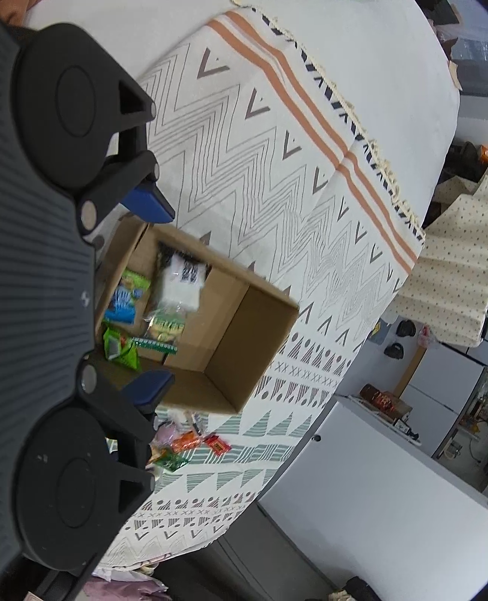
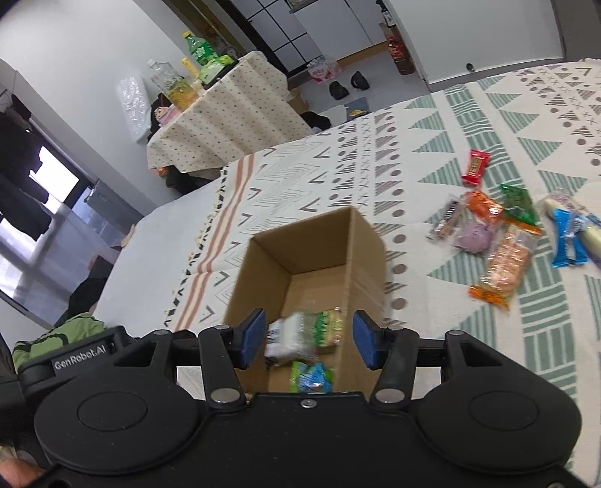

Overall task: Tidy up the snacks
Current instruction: 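Lower white cake pack into the box and open right tool, then withdraw both tools from the box toward the remaining snacks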

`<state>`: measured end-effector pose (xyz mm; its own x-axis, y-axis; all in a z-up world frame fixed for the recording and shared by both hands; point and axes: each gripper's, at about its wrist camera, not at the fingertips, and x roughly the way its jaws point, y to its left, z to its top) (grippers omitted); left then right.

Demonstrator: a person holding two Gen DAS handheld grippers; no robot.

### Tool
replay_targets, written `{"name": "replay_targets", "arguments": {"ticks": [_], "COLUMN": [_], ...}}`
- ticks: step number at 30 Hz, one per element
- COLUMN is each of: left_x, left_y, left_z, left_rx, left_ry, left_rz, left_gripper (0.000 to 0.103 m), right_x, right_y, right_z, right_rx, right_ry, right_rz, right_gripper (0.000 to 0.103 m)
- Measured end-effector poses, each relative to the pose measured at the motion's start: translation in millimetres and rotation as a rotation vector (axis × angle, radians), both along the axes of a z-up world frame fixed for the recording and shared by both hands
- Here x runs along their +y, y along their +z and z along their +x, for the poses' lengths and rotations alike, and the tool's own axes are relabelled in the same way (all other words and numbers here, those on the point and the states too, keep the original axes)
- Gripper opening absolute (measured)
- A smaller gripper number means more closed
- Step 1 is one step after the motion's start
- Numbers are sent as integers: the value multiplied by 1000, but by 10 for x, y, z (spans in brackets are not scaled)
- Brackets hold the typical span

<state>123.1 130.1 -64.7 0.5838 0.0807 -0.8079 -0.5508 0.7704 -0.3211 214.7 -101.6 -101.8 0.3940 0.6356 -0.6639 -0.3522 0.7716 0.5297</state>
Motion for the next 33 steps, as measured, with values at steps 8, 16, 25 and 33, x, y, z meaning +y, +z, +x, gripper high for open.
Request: {"name": "replay_targets", "arguments": {"ticks": [8, 16, 25, 33], "left_x": [-251, -592, -998, -1350], "left_y": [11, 83, 102, 75], "left_z": [123, 265, 464, 667], "left_rx": [-11, -39, -56, -36], "left_ry": [-46, -108, -176, -259], "left_rz": [-7, 39, 63, 40], "left_gripper": [94, 103, 103, 103], "right_x": [-361, -764, -1230, -1609], "right_y": [-7, 5, 6, -49], "right_z": [26, 82, 180, 300], "right_rx": [-25, -60, -91, -87], "right_ry": [-43, -89, -131, -168], "right_rz": [-27, -42, -54, -57], "right_gripper": [66, 83, 93, 93]}}
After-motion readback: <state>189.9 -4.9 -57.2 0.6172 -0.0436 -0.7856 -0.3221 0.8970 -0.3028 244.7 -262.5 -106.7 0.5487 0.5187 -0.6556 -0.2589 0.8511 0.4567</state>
